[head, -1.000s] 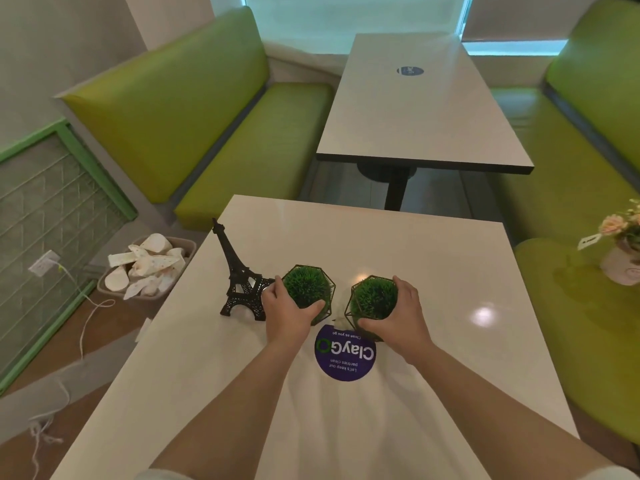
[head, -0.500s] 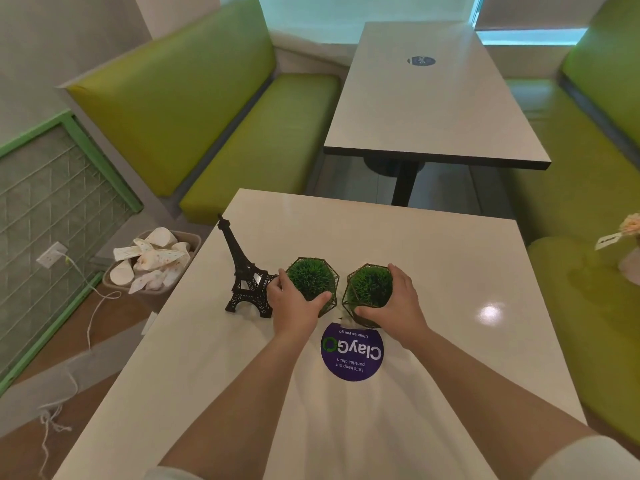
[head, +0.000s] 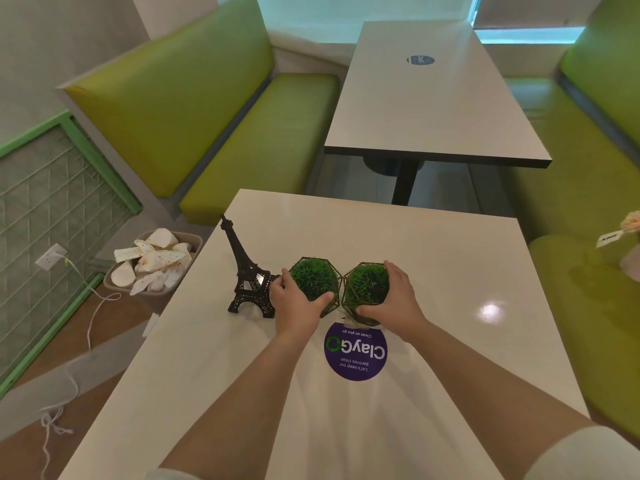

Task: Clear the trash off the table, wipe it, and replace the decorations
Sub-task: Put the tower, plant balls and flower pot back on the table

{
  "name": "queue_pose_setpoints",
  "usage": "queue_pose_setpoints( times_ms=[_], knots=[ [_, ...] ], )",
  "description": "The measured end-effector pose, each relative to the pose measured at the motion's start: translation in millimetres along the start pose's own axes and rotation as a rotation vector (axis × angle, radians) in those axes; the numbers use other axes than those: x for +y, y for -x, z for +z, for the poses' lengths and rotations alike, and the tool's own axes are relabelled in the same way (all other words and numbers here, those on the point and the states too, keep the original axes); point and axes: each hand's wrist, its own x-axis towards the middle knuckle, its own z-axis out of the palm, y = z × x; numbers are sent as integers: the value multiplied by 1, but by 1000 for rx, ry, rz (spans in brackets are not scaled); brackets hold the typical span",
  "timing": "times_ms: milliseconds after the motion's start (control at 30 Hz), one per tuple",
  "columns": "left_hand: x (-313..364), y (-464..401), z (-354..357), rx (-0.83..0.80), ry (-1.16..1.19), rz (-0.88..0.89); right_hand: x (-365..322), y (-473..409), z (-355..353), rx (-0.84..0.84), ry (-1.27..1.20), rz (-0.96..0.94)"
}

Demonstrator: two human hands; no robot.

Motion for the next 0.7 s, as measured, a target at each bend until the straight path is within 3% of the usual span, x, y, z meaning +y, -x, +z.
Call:
queue_pose_setpoints(
  times_ms=[267, 400, 700],
  knots=[
    [0, 7, -1, 25, 58, -38, -2, 4, 0, 40, 38, 16],
    [-8, 15, 1, 72, 138, -95, 0, 13, 4, 104, -58, 83],
    [-8, 16, -2, 25, 148, -87, -1, 20, 14, 156, -95, 99]
  ],
)
